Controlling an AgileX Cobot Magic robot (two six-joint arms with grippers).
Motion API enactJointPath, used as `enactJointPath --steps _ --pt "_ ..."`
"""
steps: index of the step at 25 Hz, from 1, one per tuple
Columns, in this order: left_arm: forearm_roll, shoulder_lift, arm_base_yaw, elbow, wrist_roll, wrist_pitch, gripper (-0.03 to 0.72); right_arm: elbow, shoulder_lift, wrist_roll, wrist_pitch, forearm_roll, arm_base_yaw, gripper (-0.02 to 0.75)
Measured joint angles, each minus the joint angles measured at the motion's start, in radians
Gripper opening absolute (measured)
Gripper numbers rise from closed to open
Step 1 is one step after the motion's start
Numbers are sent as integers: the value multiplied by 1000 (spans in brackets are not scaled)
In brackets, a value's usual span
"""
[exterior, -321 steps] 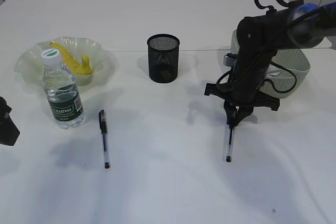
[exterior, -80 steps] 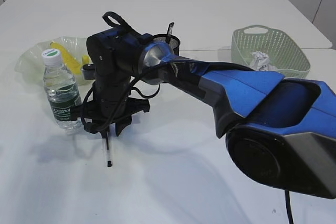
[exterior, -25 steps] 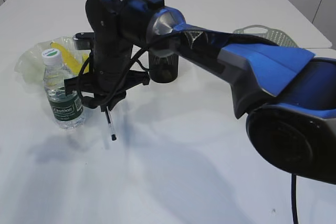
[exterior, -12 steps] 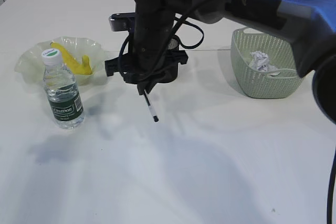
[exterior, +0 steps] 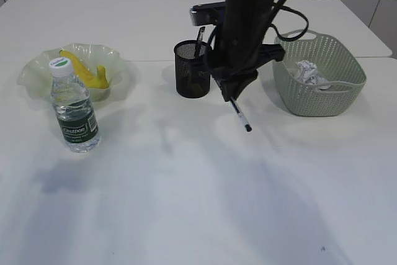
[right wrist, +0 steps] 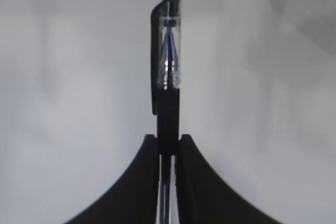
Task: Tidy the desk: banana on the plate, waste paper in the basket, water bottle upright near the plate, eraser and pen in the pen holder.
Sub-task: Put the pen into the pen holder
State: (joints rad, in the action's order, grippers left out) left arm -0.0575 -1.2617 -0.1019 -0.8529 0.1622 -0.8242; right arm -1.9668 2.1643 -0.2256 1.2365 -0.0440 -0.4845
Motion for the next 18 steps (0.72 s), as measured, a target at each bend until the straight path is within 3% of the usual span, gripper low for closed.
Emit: enactJointPath --steps 6,13,18 --pt "0 0 0 0 0 0 460 177 -116 32 -29 -15 59 41" --pt "0 0 0 0 0 0 460 428 -224 64 -250 -30 61 41" --pt "4 0 0 0 0 5 460 476 -236 94 -358 -39 61 41"
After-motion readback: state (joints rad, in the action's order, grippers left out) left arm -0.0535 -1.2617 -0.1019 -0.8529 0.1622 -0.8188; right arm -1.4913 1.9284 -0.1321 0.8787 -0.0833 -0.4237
